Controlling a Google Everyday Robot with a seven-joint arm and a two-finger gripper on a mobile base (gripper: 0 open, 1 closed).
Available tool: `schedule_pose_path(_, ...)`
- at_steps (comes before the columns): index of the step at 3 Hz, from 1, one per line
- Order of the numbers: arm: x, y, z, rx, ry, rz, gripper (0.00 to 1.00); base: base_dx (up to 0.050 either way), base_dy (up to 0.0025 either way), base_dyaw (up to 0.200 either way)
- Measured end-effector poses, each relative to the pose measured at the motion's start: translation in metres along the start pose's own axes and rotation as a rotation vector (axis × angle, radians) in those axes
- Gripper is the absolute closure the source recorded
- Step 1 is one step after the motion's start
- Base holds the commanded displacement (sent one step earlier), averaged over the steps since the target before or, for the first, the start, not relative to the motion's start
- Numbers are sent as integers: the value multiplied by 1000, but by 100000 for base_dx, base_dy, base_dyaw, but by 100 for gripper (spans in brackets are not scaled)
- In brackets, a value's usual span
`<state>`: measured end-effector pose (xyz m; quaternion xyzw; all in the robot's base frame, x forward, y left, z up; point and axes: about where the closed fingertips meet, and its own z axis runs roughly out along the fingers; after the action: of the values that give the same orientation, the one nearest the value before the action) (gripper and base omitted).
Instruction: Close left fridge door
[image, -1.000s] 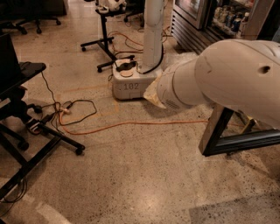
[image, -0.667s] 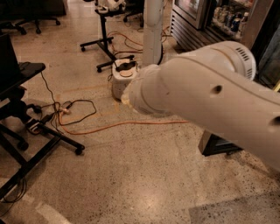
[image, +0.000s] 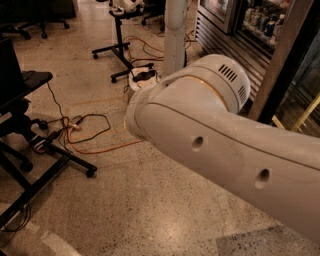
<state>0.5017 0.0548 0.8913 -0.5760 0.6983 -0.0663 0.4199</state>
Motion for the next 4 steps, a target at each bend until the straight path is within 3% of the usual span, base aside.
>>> schedule_pose_path(1,2,-1,6,25,23,-30,100,0,0,0)
schedule_pose_path(2,20,15,36,9,117,-45,100,0,0,0)
schedule_pose_path(3,41,14,70,21,237,-35,100,0,0,0)
schedule_pose_path(4,81,-15,95,99,395,-27,100,0,0,0)
